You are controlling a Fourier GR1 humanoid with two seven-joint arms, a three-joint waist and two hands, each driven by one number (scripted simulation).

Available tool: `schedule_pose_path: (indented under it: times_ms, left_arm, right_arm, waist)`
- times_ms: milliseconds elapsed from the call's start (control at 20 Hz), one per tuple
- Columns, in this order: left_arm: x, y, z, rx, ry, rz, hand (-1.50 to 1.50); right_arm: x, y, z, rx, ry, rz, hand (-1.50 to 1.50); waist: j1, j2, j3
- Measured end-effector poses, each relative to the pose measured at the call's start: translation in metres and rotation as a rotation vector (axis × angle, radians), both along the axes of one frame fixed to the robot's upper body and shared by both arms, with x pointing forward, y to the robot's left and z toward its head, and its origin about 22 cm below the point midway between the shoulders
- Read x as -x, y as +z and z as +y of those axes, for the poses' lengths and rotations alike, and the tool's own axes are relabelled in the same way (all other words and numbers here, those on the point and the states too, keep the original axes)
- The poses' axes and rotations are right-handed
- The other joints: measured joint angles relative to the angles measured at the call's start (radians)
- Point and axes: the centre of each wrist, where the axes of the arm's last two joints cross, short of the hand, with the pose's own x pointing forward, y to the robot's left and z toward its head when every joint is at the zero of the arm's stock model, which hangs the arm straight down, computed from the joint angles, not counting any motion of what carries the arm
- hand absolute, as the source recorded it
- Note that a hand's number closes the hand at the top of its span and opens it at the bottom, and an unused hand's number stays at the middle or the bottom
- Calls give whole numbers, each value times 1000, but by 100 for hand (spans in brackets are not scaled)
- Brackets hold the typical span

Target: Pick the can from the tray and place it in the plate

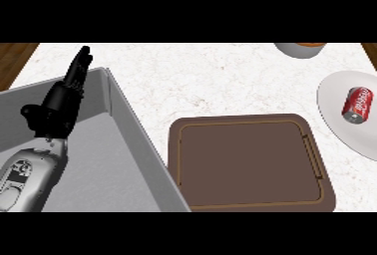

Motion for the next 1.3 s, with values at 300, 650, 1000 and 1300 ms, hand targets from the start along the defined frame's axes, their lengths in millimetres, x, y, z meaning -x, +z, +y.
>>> schedule_pose_path:
  times_ms: [300, 650, 1000, 1300]
  left_arm:
    - [-1, -1, 0, -4, -8, 5, 0]
    - [-1, -1, 1, -6, -3, 24, 0]
    - [3, -4, 7, -10, 17, 30, 0]
    - [4, -5, 5, -7, 28, 18, 0]
  right_arm:
    - [-21, -46, 17, -43, -39, 146, -150]
    - [-38, -76, 32, -172, -16, 200, -150]
    - [-41, -67, 17, -484, -31, 133, -150]
    - [-21, -37, -28, -658, -182, 54, -150]
  waist:
    - [5, -3, 0]
    - [0, -7, 3]
    - [-17, -12, 5]
    - [-20, -9, 6]
